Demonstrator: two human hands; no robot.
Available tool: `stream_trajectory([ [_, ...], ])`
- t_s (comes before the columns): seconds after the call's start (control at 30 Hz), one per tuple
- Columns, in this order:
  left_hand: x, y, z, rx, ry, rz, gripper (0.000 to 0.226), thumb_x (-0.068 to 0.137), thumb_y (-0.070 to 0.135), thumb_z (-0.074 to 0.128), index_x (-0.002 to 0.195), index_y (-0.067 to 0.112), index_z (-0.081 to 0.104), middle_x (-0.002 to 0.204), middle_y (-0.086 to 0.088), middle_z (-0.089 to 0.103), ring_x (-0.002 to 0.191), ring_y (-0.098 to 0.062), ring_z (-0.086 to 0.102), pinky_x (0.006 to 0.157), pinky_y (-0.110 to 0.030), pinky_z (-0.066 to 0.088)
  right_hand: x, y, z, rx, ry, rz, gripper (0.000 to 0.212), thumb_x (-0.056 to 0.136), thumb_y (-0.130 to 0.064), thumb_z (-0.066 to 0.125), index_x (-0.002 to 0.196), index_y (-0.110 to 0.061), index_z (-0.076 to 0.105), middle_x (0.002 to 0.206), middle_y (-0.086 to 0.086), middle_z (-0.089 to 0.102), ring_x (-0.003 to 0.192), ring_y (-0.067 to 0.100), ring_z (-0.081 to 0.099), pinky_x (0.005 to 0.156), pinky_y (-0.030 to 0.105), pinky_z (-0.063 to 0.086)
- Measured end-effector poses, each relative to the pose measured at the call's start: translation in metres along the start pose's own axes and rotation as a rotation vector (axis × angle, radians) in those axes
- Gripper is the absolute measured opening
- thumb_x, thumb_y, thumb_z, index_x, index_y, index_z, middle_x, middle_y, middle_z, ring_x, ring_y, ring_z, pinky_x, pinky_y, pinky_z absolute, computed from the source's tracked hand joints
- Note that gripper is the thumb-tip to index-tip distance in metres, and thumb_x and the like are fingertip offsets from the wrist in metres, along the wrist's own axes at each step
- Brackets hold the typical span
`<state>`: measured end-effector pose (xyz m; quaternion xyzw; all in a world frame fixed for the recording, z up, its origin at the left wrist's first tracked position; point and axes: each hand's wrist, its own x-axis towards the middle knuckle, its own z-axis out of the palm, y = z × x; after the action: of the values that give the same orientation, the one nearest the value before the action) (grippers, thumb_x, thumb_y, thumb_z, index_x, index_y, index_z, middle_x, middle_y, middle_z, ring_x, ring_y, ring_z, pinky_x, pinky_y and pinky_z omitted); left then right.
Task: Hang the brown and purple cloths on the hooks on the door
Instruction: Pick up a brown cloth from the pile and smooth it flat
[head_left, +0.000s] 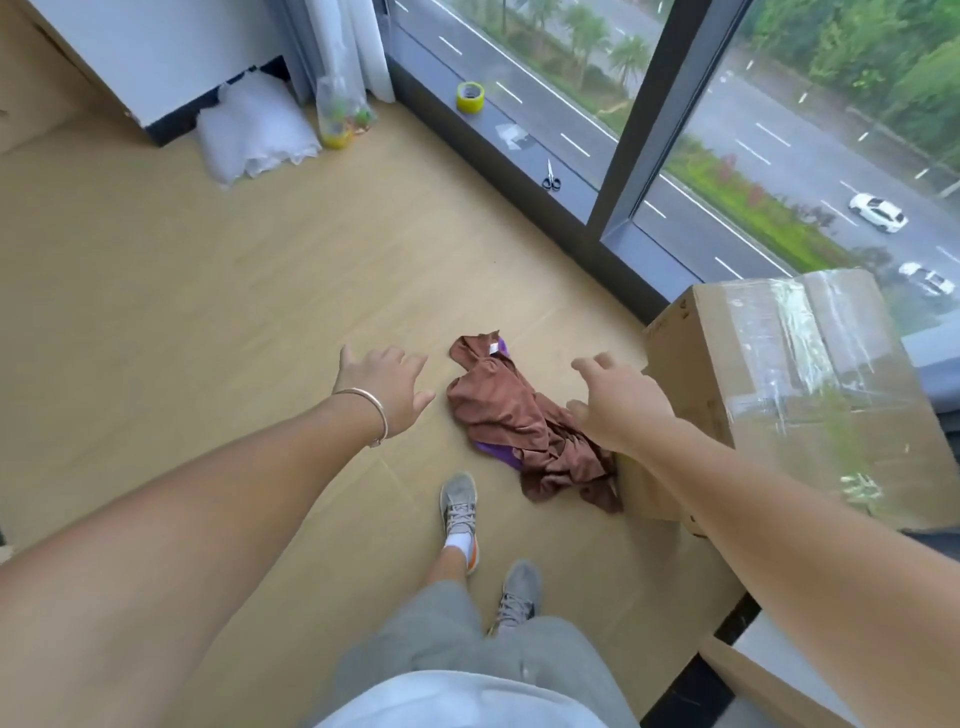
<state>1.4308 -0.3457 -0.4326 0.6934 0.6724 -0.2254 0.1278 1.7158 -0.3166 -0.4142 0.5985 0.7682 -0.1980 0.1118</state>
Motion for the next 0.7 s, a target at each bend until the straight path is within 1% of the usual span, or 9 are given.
stream_trajectory([
  [0.1,0.033,0.003,0.021,-0.013,-0.036,0.052,0.056,0.095,0.056,0.029,0.145,0.029,0.028,0.143,-0.001,0.041,0.131,-0.019,0.039,0.111,-0.058,0.015,0.023,0.006,0.018,-0.026,-0.058,0.047,0.048,0.092,-0.040,0.048,0.136,-0.022,0.042,0.134,0.006,0.046,0.119,0.029,0.047,0.088,0.040,0.044],
  [0.2,0.061,0.008,0.049,-0.030,-0.090,0.124,0.055,0.096,0.054,0.032,0.144,0.028,0.030,0.141,-0.002,0.042,0.129,-0.020,0.040,0.112,-0.058,0.014,0.044,0.009,0.041,-0.048,-0.131,0.086,0.050,0.090,-0.038,0.052,0.136,-0.021,0.042,0.136,0.007,0.044,0.122,0.030,0.044,0.092,0.041,0.044],
  [0.37,0.110,0.021,0.111,-0.010,-0.189,0.251,0.052,0.096,0.049,0.036,0.141,0.022,0.033,0.138,-0.002,0.045,0.128,-0.020,0.041,0.112,-0.054,0.016,0.087,0.010,0.101,-0.097,-0.238,0.020,0.056,0.090,-0.035,0.053,0.141,-0.021,0.036,0.143,0.005,0.040,0.131,0.028,0.037,0.100,0.039,0.040],
  [0.5,0.149,0.038,0.175,-0.005,-0.252,0.329,0.056,0.097,0.047,0.035,0.145,0.020,0.027,0.140,-0.002,0.042,0.131,-0.019,0.037,0.114,-0.053,0.013,0.120,0.022,0.172,-0.119,-0.313,-0.021,0.053,0.090,-0.036,0.053,0.139,-0.022,0.038,0.141,0.003,0.041,0.131,0.024,0.036,0.101,0.036,0.037],
  [0.6,0.175,0.052,0.223,-0.029,-0.258,0.362,0.055,0.097,0.045,0.037,0.145,0.019,0.028,0.139,-0.001,0.043,0.130,-0.019,0.037,0.114,-0.050,0.012,0.142,0.037,0.229,-0.105,-0.347,-0.007,0.055,0.091,-0.035,0.052,0.141,-0.021,0.036,0.144,0.003,0.040,0.134,0.024,0.034,0.103,0.036,0.034],
  [0.7,0.200,0.064,0.274,-0.058,-0.306,0.366,0.052,0.098,0.044,0.037,0.143,0.019,0.029,0.139,-0.003,0.043,0.130,-0.021,0.039,0.114,-0.047,0.016,0.167,0.053,0.288,-0.124,-0.396,-0.018,0.055,0.091,-0.036,0.052,0.142,-0.019,0.036,0.144,0.003,0.040,0.134,0.024,0.034,0.103,0.037,0.035],
])
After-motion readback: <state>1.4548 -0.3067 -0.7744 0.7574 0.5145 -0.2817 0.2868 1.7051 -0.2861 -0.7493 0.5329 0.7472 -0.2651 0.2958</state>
